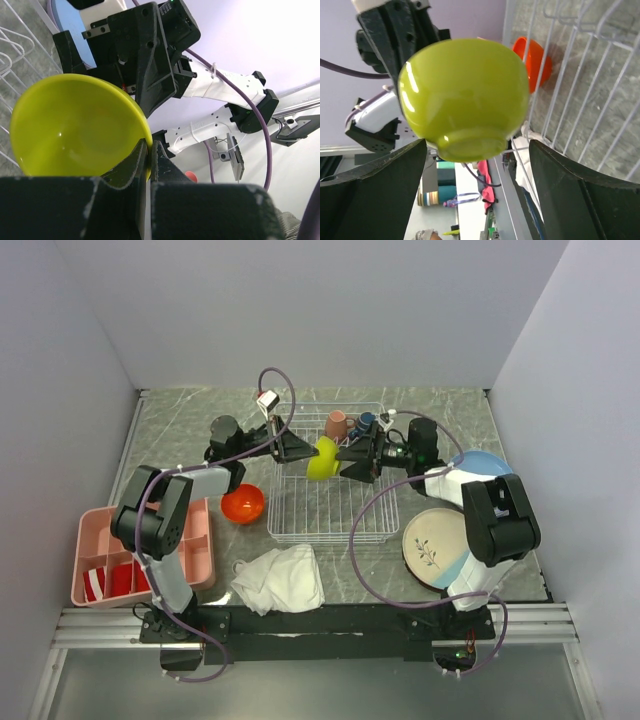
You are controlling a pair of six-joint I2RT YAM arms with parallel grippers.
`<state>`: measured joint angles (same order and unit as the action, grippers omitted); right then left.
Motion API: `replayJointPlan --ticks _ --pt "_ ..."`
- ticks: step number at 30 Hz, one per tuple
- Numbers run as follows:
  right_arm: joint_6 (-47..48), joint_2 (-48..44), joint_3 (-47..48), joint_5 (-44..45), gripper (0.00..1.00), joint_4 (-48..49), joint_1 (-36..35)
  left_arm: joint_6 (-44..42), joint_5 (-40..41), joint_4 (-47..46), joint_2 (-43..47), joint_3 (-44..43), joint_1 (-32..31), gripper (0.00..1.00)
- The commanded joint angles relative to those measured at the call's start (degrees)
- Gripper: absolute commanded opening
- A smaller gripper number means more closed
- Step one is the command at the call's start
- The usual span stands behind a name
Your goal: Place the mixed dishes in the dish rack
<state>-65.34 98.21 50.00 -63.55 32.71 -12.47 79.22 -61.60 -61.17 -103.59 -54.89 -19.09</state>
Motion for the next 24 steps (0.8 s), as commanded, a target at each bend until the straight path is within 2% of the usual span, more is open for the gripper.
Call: replayJointPlan --ticks 1,11,19,22,24 --pt "-3.7 1.5 3.0 -0.6 0.89 8.5 -0.7 0.9 -0.1 -4.5 -0.6 -2.8 -0.6 0.01" --pt "-3.0 2.5 3.8 -1.5 0.76 7.4 -1.5 1.6 0.4 -4.9 -2.5 -4.0 -0.9 0.01" --pt "-2.5 2.9 4.2 -2.4 0.76 4.3 -1.6 1.2 1.1 -4.7 -3.9 -5.5 -1.0 0.01" --pt "-3.2 2.9 4.6 -2.7 0.77 5.3 -1.7 1.3 1.4 -4.8 -4.3 -5.5 -1.0 0.01" --pt "-4.6 2.8 4.4 -3.2 0.72 8.1 -1.7 1.3 1.7 -4.8 -4.9 -5.5 -1.1 0.01"
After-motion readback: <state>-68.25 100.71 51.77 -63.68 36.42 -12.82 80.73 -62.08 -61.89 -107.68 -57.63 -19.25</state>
